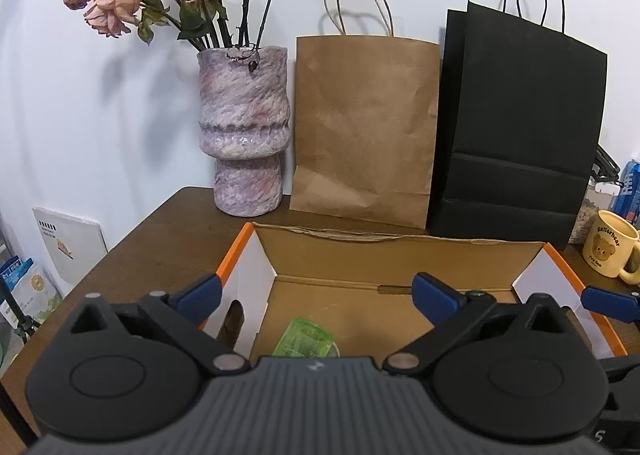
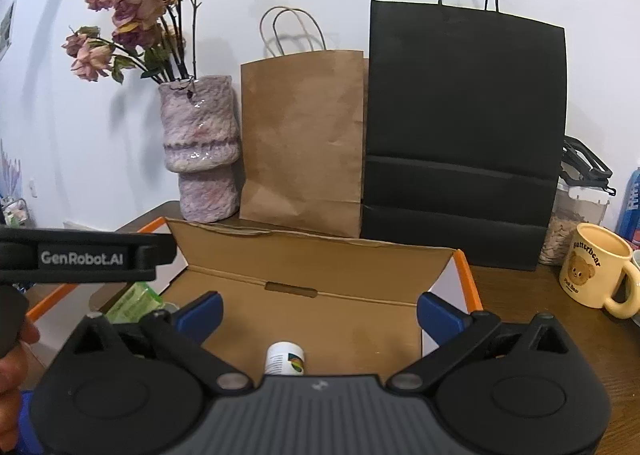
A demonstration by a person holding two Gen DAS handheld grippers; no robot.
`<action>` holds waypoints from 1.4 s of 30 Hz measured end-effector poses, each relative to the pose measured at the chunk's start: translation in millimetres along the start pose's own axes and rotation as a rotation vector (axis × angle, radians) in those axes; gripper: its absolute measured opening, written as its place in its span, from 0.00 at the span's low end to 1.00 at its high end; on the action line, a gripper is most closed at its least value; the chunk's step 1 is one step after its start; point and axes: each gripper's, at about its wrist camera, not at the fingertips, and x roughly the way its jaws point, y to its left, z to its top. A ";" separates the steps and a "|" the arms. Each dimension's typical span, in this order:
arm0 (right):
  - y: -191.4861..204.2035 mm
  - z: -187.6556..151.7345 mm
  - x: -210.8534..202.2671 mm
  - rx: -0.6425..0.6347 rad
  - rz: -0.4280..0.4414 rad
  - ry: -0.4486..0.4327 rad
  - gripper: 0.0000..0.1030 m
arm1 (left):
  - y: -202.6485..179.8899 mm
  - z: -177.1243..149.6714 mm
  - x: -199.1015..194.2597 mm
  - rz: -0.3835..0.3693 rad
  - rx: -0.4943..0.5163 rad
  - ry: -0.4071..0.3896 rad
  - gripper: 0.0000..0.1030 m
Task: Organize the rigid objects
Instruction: 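Open both tools to release the spray bottle and tube inside the box, then withdraw both tools from the box and move them toward the caps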
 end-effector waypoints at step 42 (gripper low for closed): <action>12.6 -13.7 -77.2 -0.017 0.003 -0.089 1.00 | 27.2 -13.6 -62.2 0.023 -0.010 -0.010 1.00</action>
